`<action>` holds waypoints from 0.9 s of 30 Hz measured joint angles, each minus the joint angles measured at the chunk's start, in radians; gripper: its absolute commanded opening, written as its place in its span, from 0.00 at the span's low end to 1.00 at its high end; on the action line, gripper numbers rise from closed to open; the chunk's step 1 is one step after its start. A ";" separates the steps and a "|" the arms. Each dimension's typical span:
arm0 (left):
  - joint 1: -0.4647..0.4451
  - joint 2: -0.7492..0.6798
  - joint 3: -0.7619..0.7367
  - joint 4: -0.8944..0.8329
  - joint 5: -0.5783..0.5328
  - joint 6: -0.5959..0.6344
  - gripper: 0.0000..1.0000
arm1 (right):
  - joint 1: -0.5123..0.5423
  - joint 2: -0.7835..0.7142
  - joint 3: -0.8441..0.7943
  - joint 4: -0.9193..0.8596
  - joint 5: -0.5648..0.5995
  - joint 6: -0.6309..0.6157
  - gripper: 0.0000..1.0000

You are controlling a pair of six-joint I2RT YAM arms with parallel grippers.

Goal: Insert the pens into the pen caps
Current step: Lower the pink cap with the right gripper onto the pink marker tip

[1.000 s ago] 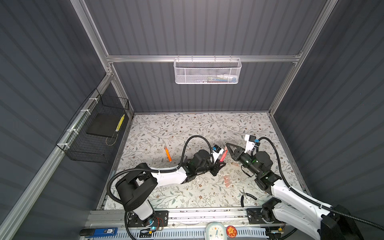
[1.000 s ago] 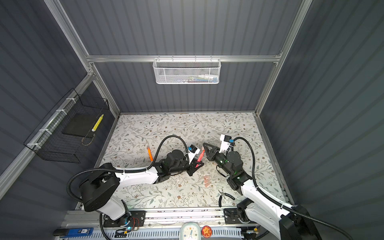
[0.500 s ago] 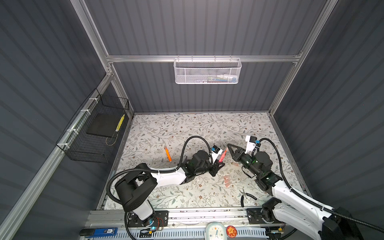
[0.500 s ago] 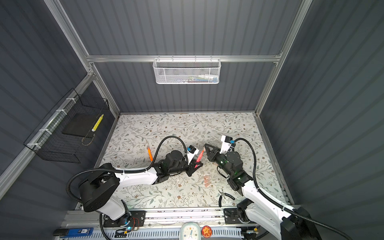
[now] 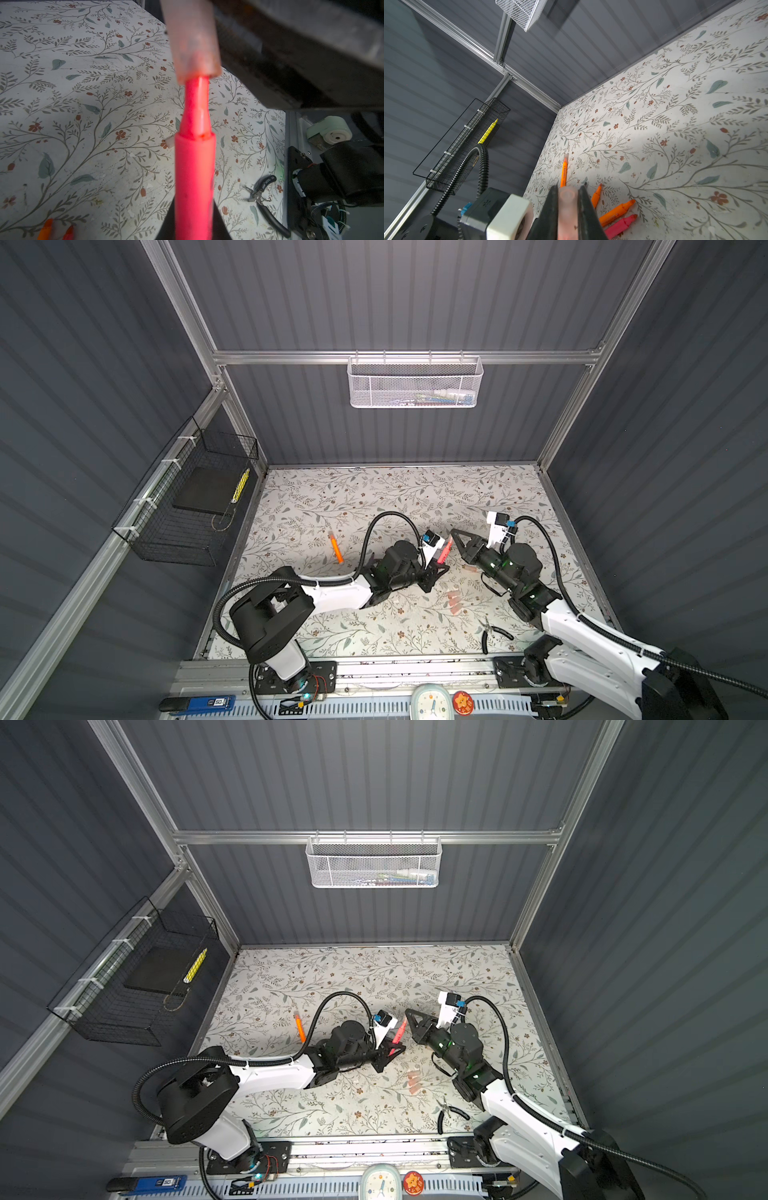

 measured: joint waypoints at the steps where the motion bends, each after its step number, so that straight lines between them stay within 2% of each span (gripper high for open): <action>1: 0.000 -0.002 -0.004 -0.001 0.000 -0.003 0.00 | 0.005 0.008 0.000 0.007 0.001 0.000 0.00; 8: 0.029 -0.024 -0.048 0.024 0.014 -0.033 0.00 | 0.035 0.053 -0.007 0.053 -0.004 -0.007 0.00; 16: 0.068 -0.039 -0.108 0.118 0.108 -0.095 0.00 | 0.081 0.069 -0.013 0.088 0.009 -0.028 0.01; 20: 0.074 -0.039 -0.117 0.138 0.131 -0.114 0.00 | 0.086 0.080 -0.013 0.102 0.011 -0.033 0.19; 22: 0.077 -0.039 -0.119 0.145 0.141 -0.120 0.00 | 0.089 0.085 -0.012 0.103 0.014 -0.029 0.31; 27: 0.081 -0.044 -0.122 0.167 0.143 -0.121 0.00 | 0.100 0.085 -0.006 0.059 0.020 -0.032 0.40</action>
